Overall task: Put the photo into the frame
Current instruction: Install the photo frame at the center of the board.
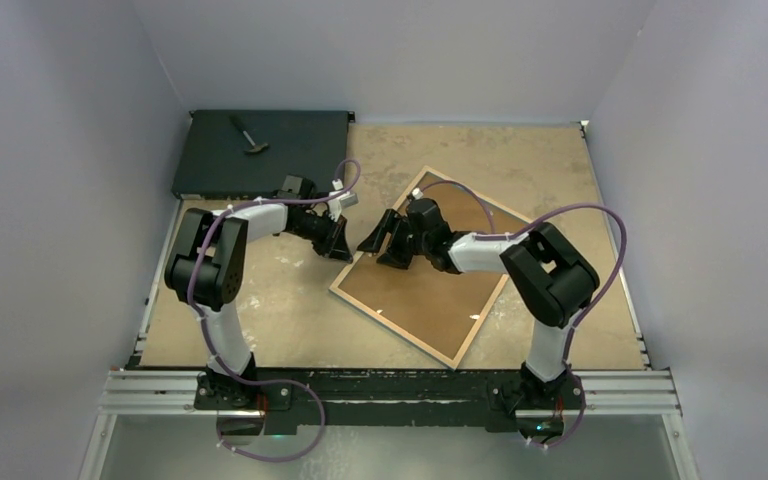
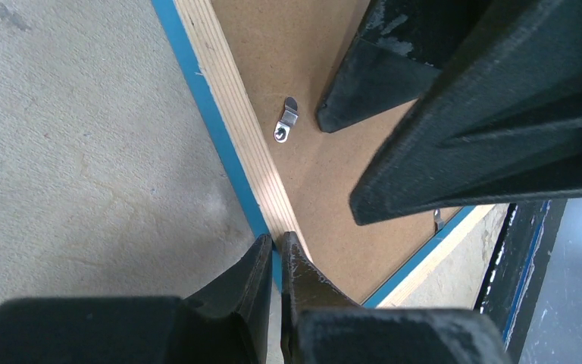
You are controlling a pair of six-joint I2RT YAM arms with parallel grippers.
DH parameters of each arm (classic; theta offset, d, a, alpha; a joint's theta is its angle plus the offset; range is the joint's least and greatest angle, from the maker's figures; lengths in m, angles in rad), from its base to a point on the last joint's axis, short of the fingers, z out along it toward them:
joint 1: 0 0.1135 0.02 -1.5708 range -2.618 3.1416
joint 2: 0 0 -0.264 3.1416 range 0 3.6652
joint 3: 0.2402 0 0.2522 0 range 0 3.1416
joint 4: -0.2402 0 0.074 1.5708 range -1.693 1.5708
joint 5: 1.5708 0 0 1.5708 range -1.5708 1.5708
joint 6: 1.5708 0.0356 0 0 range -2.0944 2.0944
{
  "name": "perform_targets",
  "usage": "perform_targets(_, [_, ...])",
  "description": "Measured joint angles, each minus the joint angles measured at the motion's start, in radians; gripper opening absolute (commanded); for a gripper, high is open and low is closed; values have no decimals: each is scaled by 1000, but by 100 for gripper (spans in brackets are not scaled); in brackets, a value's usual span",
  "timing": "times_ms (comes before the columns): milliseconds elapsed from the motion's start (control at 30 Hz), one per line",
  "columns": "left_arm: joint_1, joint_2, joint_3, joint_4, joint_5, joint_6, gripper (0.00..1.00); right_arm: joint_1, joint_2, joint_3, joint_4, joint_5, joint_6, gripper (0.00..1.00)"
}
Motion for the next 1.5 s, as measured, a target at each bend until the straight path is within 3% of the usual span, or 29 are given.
perform_targets(533, [0, 0, 0, 0, 0, 0, 0, 0, 43, 53, -2, 67, -26, 58])
perform_targets(1133, [0, 0, 1, 1, 1, 0, 0, -2, 98, 71, 84, 43, -22, 54])
perform_targets(1500, [0, 0, 2, 0, 1, 0, 0, -13, 49, 71, 23, 45, -53, 55])
